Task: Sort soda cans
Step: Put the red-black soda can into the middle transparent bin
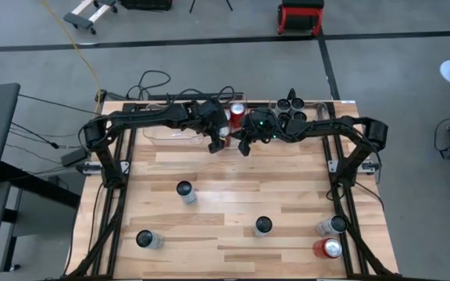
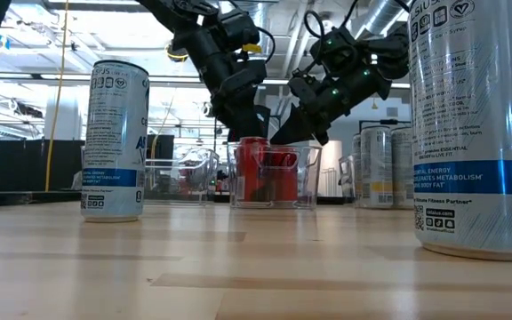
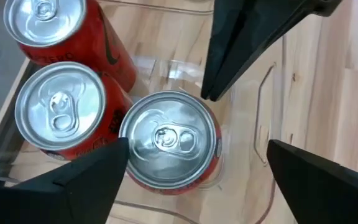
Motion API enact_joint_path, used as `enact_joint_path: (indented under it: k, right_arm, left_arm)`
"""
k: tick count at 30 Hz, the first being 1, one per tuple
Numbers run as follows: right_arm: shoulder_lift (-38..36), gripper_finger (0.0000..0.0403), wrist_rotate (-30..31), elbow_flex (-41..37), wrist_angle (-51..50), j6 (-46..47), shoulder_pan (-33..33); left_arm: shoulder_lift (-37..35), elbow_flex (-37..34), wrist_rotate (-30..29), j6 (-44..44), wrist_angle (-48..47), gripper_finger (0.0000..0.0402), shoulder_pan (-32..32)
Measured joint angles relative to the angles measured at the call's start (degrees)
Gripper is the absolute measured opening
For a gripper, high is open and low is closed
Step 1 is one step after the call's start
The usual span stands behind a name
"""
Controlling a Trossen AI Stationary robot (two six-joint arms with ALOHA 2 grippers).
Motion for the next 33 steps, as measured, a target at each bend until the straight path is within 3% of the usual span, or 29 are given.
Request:
enact_joint_path:
  k: [10, 17, 27, 33]
  right_arm:
    - [-1.8, 0.0005, 0.1, -0.1, 0.0, 1.8, 0.2]
    - [-12.7, 0.0005, 0.3, -0.1, -3.8, 1.5, 3.5]
    - [-33.5, 0.0006, 5.9, 0.0, -31.3, 2.0, 15.3]
    - [-39.4, 0.0046, 3.2, 0.0, -44.4, 12.6, 24.0]
  left_arm:
    - [-3.6, 0.0, -0.9, -1.5, -3.2, 0.0383, 0.0]
    - [-12.6, -0.1, -2.4, -7.5, -3.6, 0.0383, -0.4]
    - [-28.9, -5.4, -9.2, -9.5, -1.3, 0.0383, -11.2]
    - [-35.5, -15.0, -12.2, -14.8, 9.2, 0.0383, -20.9]
